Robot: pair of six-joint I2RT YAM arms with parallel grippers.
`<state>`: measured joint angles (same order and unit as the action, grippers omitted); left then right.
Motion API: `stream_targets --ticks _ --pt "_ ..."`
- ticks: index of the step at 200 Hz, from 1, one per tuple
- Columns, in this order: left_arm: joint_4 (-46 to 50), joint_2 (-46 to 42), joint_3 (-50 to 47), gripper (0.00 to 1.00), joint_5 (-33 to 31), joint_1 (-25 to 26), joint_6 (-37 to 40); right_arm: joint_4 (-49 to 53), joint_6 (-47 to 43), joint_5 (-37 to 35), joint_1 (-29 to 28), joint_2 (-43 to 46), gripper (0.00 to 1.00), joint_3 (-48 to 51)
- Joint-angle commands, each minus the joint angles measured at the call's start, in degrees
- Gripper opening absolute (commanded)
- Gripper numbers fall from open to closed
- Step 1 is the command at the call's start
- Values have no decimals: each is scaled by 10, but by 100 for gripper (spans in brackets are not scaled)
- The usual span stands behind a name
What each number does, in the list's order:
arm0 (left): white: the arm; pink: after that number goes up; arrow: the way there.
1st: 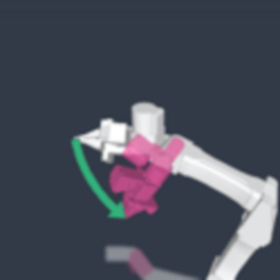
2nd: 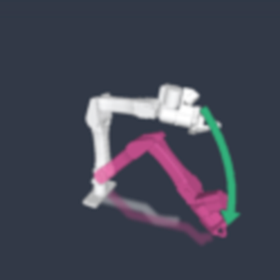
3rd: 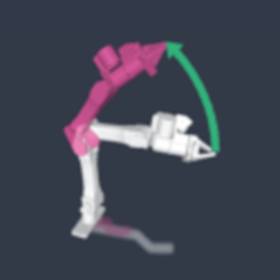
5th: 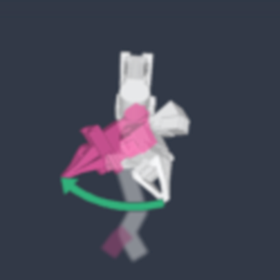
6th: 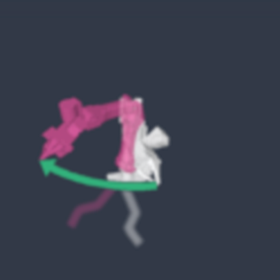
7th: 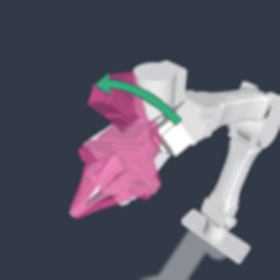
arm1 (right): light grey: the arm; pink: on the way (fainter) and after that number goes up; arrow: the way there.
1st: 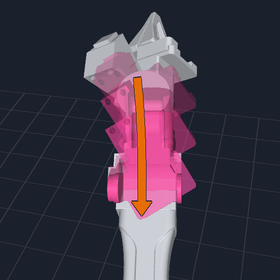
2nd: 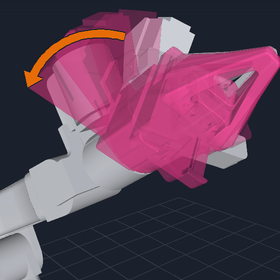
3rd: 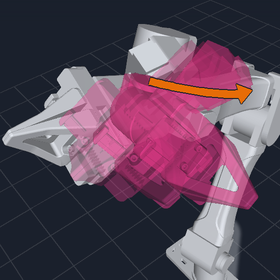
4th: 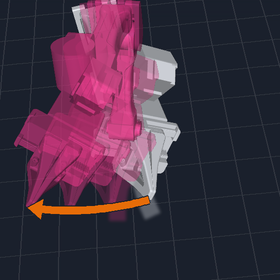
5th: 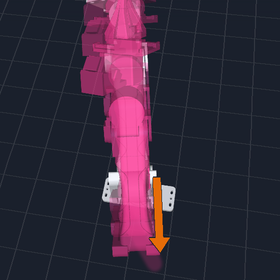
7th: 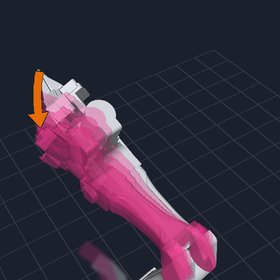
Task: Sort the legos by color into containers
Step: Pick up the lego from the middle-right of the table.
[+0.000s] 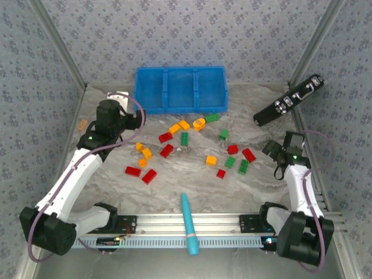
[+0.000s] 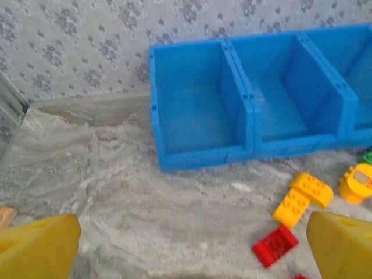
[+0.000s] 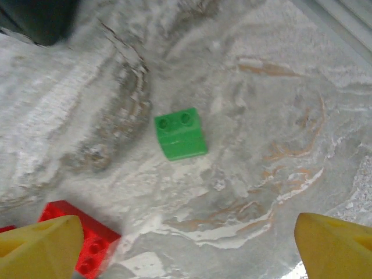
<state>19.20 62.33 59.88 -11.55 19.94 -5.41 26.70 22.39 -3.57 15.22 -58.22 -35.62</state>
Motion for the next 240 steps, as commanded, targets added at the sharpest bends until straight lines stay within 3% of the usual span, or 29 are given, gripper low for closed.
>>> stream_targets --ticks 1,56,98,163,208,240 --pt "82 -38 22 100 26 4 15 -10 -36 27 29 -38 94 -27" --pt "130 -82 14 100 30 5 2 -51 -76 58 35 -139 91 -71" --pt "156 -109 40 100 120 6 -20 -70 -90 67 28 -208 88 -86" --pt "192 -120 73 100 249 7 39 -76 -106 11 1 -274 81 -115" --pt "244 -76 149 100 220 35 65 -81 -110 -8 -3 -315 75 -127" --pt "251 -59 174 100 185 53 89 -88 -111 -13 -3 -330 59 -126"
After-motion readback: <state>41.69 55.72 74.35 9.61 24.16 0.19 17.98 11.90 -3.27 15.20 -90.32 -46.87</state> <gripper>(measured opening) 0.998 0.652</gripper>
